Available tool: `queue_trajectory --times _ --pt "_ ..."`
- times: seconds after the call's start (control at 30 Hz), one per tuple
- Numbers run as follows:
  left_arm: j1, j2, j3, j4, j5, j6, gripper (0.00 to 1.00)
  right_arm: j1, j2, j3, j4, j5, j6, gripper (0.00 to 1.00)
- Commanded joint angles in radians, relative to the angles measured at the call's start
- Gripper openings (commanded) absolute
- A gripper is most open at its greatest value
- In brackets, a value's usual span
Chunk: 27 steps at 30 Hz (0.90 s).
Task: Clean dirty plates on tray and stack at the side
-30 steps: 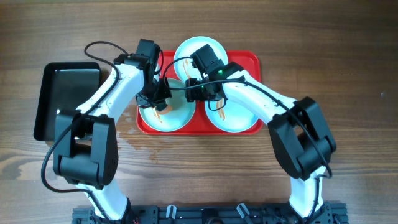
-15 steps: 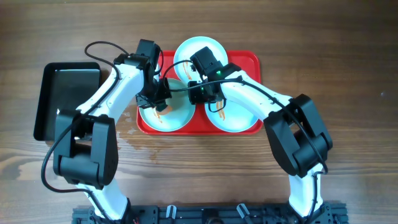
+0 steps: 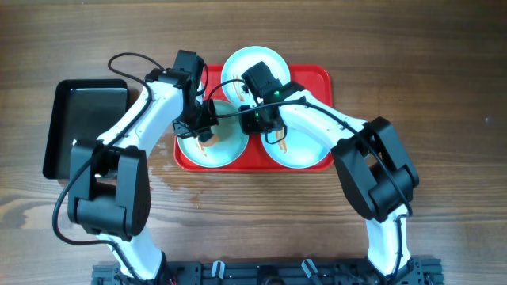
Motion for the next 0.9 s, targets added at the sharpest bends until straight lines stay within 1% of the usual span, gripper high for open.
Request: queue_trajectory --times 0.0,0.03,0.23,0.47,0.53,0.67,0.7,0.73,0.8,0.87 --pt "-0.007 0.007 0.001 -0.006 0.016 0.013 0.04 0.002 0.034 0.012 -0.001 -0.001 -0.004 0.06" --pt "-0.012 0.007 0.001 -0.012 0.016 0.013 0.04 -0.002 0.034 0.012 -0.005 -0.001 -0.003 0.04" --pt "-0.057 0.007 0.0 -0.011 0.016 0.012 0.04 -0.009 0.034 0.013 -0.016 -0.014 -0.004 0.04" --pt "-0.117 0.046 -0.001 0.06 0.001 -0.003 0.04 -0.01 0.034 0.014 -0.015 -0.028 0.004 0.04" --pt "-0.118 0.07 -0.001 0.063 0.001 -0.021 0.04 -0.01 0.034 0.014 -0.022 -0.028 0.004 0.04" --pt "-0.115 0.108 -0.001 0.069 0.0 -0.021 0.04 -0.01 0.034 0.014 -0.024 -0.028 0.004 0.04" --pt "-0.115 0.114 -0.001 0.074 0.0 -0.021 0.05 -0.01 0.034 0.014 -0.023 -0.031 0.004 0.04" --pt "-0.115 0.12 -0.001 0.08 0.0 -0.021 0.08 -0.01 0.034 0.014 -0.023 -0.031 0.004 0.04" --pt "-0.115 0.128 -0.001 0.087 0.0 -0.021 0.09 -0.01 0.034 0.014 -0.022 -0.032 0.005 0.04" --pt "-0.115 0.137 -0.001 0.086 -0.017 -0.021 0.06 -0.01 0.034 0.014 -0.023 -0.031 0.004 0.04"
